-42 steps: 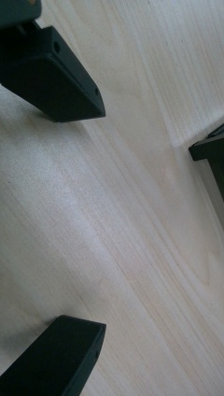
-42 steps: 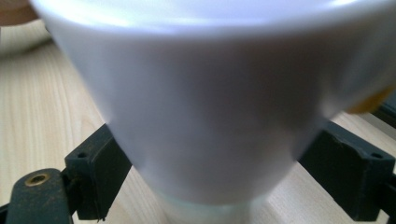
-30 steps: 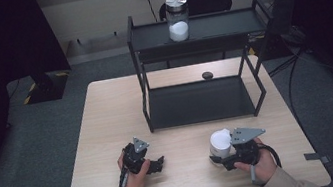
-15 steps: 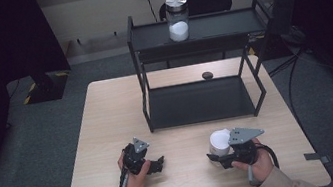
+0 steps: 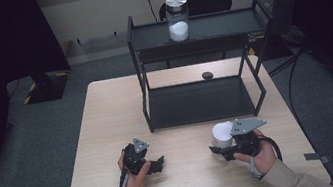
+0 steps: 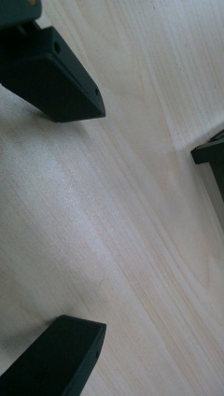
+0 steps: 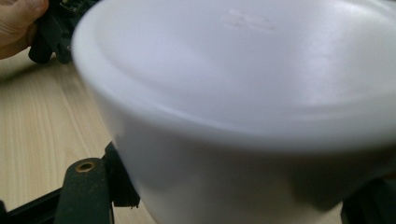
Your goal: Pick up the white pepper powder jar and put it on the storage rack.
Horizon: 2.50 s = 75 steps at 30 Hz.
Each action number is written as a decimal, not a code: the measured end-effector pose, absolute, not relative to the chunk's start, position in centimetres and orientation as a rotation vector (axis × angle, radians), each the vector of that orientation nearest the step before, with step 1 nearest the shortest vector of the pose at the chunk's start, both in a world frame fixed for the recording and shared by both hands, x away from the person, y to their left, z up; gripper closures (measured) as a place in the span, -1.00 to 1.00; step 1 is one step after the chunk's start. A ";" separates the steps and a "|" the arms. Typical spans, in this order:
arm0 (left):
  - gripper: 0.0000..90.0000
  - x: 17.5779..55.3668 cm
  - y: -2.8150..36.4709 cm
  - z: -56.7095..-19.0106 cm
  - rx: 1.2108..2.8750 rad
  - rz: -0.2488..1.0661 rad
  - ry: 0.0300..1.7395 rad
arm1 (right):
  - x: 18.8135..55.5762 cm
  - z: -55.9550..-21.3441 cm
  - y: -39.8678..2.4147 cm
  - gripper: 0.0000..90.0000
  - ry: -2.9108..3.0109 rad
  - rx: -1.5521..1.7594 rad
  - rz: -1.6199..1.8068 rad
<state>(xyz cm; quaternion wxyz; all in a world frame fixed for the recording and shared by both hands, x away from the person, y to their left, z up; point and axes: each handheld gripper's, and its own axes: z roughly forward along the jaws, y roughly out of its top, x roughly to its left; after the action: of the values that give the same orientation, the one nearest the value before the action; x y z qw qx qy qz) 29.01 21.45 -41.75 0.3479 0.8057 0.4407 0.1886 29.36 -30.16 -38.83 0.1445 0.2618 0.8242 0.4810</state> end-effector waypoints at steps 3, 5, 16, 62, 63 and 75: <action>-1.00 29.0 21.5 -41.8 2.089 0.489 1.143 | 29.6 -38.3 -30.3 -0.32 2.371 0.760 1.380; -1.00 29.0 21.5 -41.8 2.089 0.489 1.142 | 29.9 -37.8 -30.3 -0.32 2.368 0.762 1.376; -1.00 29.0 21.5 -41.7 2.089 0.488 1.143 | 31.1 -35.0 -30.5 -0.32 2.340 0.773 1.385; -1.00 29.0 21.5 -41.8 2.089 0.489 1.143 | 37.2 -24.7 -30.9 -0.33 2.239 0.893 1.362; -1.00 29.0 21.5 -41.8 2.089 0.489 1.143 | 37.3 -24.4 -30.8 -0.33 2.235 0.890 1.354; -1.00 29.0 21.5 -41.8 2.089 0.489 1.143 | 38.0 -22.1 -30.3 -0.32 2.219 0.909 1.357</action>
<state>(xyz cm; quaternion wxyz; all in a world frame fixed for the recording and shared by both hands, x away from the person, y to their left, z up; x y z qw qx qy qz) 29.01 21.45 -41.76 0.3479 0.8056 0.4409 0.1886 38.05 -30.31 -22.08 0.1918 0.3239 0.7904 0.4833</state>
